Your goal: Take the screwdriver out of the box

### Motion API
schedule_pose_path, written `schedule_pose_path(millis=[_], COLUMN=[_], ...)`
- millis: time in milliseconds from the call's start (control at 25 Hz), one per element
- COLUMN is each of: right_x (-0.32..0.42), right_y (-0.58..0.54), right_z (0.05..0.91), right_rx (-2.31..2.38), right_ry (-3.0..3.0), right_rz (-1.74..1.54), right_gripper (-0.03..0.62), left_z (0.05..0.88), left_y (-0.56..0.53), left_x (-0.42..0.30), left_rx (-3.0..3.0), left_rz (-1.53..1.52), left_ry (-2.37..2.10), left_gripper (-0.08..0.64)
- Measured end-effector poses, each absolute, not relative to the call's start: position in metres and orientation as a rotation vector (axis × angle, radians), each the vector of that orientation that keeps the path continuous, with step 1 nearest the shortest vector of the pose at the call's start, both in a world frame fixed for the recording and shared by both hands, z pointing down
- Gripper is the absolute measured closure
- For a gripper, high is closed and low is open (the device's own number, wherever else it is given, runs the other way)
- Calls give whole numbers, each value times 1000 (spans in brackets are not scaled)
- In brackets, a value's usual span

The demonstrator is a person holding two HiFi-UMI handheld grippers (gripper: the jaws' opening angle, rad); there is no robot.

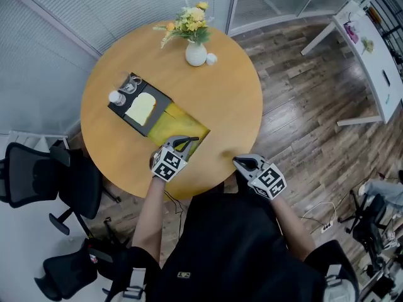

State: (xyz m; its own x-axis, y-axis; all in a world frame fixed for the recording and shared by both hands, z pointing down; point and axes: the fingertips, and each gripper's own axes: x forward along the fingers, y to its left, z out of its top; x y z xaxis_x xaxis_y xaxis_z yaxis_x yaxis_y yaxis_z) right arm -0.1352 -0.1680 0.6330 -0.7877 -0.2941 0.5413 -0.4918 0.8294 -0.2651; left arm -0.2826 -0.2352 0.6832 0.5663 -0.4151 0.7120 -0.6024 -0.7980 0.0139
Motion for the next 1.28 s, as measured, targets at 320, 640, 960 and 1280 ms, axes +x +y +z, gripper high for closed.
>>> schedule_pose_path(millis=[320, 640, 960, 1280], right_x=[-127, -130, -130, -125], right_y=[-159, -159, -151, -148], right_z=[642, 643, 648, 648], right_rx=[609, 590, 547, 544], right_ry=[-2483, -2485, -2475, -2463], right_rz=[556, 559, 585, 613], right_gripper=[584, 584, 584, 584], left_z=[702, 738, 767, 784], left_y=[-242, -238, -234, -231], left_x=[-272, -270, -270, -266], left_rx=[2587, 2568, 2541, 2521], left_rz=[1210, 1472, 1632, 1673], left_ry=[-701, -521, -383, -320], left_gripper=[517, 449, 446, 446])
